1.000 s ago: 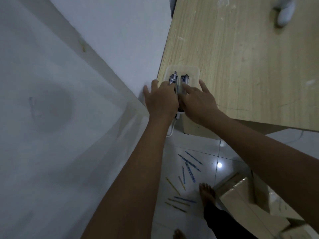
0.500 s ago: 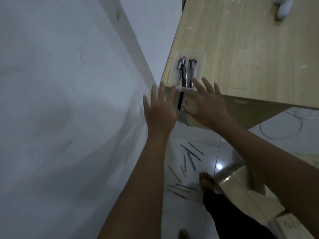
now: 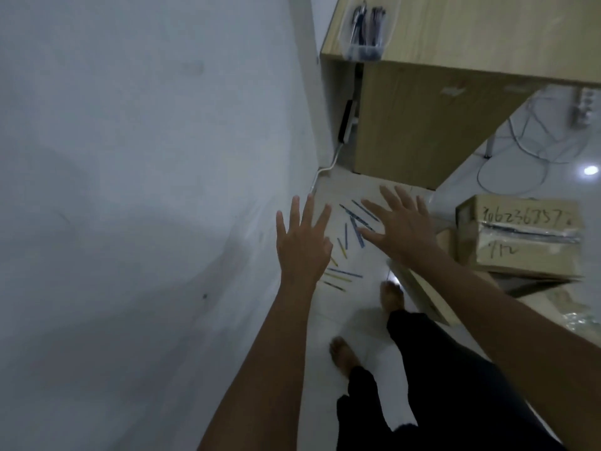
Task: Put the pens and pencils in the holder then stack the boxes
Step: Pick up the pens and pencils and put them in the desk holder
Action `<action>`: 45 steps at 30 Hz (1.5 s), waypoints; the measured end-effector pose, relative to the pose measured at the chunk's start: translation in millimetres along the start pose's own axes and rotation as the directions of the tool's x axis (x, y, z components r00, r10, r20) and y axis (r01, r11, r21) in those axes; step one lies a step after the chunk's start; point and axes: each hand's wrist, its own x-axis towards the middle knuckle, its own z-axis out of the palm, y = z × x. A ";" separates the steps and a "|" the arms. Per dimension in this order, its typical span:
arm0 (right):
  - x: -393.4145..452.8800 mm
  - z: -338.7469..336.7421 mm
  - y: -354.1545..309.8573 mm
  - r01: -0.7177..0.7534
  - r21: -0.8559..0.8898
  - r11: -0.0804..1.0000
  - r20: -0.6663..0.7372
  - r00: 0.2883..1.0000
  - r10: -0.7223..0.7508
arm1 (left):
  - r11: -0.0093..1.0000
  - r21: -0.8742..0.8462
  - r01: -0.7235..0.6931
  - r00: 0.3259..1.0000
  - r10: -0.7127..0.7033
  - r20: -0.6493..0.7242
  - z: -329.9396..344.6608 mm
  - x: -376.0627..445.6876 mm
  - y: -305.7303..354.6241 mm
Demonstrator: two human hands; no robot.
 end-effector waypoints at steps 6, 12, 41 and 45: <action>-26.6 56.7 10.4 0.016 0.003 1.000 0.096 0.995 -0.016 | 0.989 -0.087 0.117 0.989 -0.108 0.098 59.1 -42.5 8.7; -12.1 140.0 34.1 0.063 0.022 0.998 0.168 0.984 -0.066 | 0.943 -0.202 0.263 0.951 -0.218 0.221 152.4 -51.6 20.8; 199.8 641.8 111.9 0.231 0.111 0.967 0.361 0.897 -0.256 | 0.593 -0.298 0.748 0.590 -0.389 0.708 677.6 2.5 -14.3; 212.0 665.5 116.8 0.211 0.127 0.969 0.284 0.929 -0.239 | 0.485 -0.375 0.790 0.556 -0.310 0.771 691.5 9.0 -12.0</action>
